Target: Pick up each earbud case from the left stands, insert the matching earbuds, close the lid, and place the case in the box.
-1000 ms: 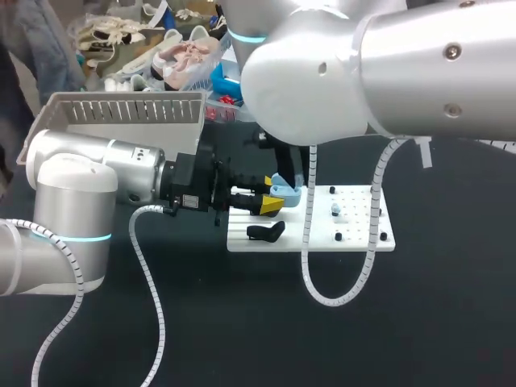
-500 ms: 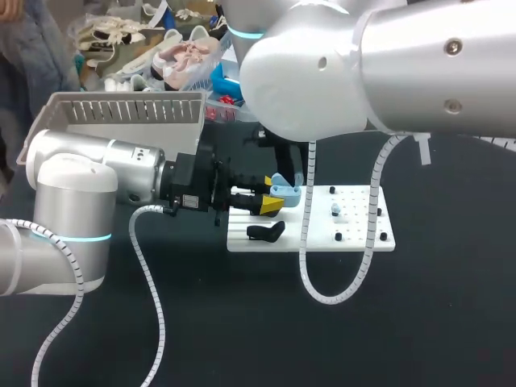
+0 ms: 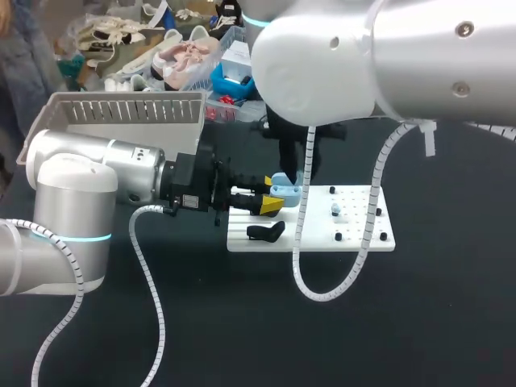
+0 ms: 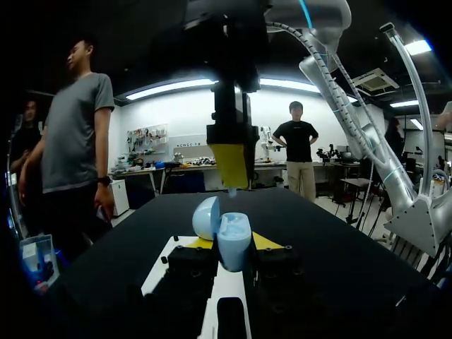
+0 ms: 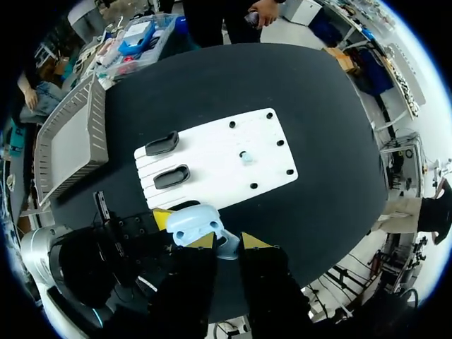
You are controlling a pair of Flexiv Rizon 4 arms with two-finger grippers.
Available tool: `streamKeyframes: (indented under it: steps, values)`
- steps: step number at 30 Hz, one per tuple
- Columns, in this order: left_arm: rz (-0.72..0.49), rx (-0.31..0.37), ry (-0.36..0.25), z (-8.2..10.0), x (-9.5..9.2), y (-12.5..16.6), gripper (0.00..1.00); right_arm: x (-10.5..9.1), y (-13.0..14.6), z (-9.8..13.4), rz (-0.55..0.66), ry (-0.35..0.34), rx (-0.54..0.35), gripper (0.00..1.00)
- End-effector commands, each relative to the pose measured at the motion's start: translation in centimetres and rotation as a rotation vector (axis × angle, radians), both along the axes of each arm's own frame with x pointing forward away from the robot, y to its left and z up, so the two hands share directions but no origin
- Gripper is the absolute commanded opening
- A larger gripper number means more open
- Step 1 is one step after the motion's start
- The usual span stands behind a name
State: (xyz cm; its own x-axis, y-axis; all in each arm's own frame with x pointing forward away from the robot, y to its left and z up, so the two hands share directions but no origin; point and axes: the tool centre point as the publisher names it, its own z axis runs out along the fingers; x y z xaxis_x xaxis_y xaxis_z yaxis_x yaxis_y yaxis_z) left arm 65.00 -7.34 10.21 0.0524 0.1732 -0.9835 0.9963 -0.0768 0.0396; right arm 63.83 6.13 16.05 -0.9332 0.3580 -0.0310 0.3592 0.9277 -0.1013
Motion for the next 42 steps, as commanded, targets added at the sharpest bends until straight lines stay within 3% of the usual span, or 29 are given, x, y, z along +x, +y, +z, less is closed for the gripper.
streamKeyframes:
  steps: [1,16,42]
  values:
    - [0.005,0.000,-0.002,0.0,-0.1,0.0,0.00,-0.4,-0.2,-0.2,-0.025,-0.011,-0.006,0.00]
    - [0.005,0.000,-0.002,0.0,-0.1,0.0,0.00,0.4,0.1,-1.8,-0.046,-0.030,-0.004,0.00]
    - [0.005,0.000,-0.002,0.0,-0.1,0.0,0.00,1.0,1.1,-1.6,-0.023,-0.029,-0.021,0.00]
